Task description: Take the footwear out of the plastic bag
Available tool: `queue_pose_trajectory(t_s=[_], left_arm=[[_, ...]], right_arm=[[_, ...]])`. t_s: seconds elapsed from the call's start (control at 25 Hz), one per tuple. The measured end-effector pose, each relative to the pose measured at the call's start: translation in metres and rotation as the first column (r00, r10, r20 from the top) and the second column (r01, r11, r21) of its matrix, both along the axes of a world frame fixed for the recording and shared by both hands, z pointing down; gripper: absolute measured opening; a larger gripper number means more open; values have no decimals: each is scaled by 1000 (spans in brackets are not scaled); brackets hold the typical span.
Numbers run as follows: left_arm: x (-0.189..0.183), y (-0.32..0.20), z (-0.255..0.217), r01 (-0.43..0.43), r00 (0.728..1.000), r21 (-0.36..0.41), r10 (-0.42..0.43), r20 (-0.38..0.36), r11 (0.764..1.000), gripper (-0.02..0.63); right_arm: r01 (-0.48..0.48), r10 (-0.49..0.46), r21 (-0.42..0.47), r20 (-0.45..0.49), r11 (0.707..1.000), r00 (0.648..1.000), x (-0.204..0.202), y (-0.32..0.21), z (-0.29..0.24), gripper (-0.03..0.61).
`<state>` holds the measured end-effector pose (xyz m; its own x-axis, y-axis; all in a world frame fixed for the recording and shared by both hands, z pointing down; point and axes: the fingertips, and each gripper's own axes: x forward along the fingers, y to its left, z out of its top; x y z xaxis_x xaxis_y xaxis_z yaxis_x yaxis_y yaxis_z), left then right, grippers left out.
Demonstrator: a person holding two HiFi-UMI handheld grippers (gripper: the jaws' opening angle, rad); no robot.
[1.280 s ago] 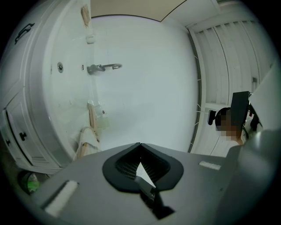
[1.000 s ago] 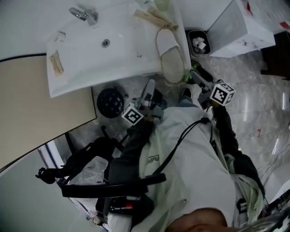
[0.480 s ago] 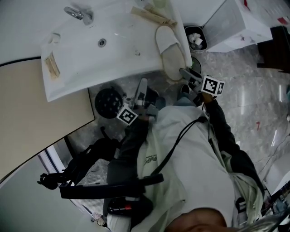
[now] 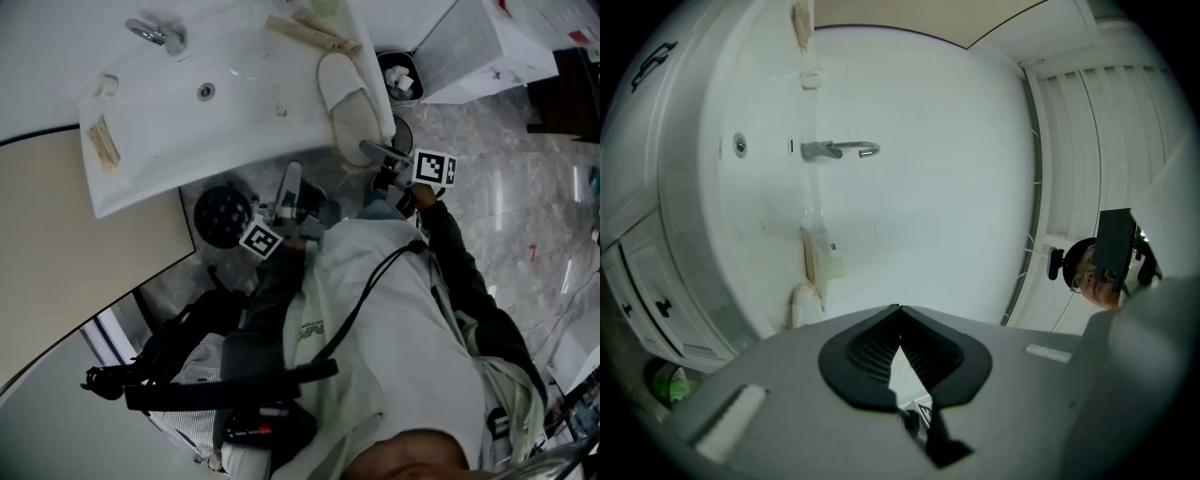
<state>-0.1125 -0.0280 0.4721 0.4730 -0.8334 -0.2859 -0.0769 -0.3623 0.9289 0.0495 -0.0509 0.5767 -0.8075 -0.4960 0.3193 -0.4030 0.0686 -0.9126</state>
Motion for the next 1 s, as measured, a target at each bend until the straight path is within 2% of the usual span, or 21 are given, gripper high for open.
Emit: queue_pose_trajectory(t_s=[0.08,0.12,0.2,0.28,0.4,0.52,0.6,0.76,0.88,1.0], left_arm=[[1,1,0,-1,1000,0,1,-3,1000,-3],[2,1,0,-3,1000,-1,3,-6,1000,-3],[4,2,0,-6,1000,-2,6,-8,1000,-3],[4,2,1,-5,1000,-4,5,-9,1000,-3],[4,3,0,-6,1000,2,6,-11,1000,-3],[6,5,-5,-14,1000,30,15,-14,999,6],[7,6,-6,-25,1000,43,26,-14,999,39],[11,5,-8,-64,998,54,65,-25,997,137],[12,1,-8,-82,996,68,83,-11,994,187],[15,-7,-8,-102,995,79,104,-12,992,273]], right_arm=[[25,-24,-21,29,999,999,-6,3,-2,207],[24,-22,-49,38,998,999,-7,5,0,132],[-1,6,-116,47,993,999,-4,9,5,109],[-21,27,-128,50,992,998,-1,7,9,105],[9,-9,12,71,1000,997,-5,-4,-4,74],[54,-64,132,73,990,995,-8,-5,-23,62],[78,-95,190,84,979,992,-6,-3,-36,57],[109,-151,277,135,955,979,6,5,-66,44],[125,-178,296,161,947,971,11,8,-82,43],[125,-202,313,230,942,952,17,13,-97,43]])
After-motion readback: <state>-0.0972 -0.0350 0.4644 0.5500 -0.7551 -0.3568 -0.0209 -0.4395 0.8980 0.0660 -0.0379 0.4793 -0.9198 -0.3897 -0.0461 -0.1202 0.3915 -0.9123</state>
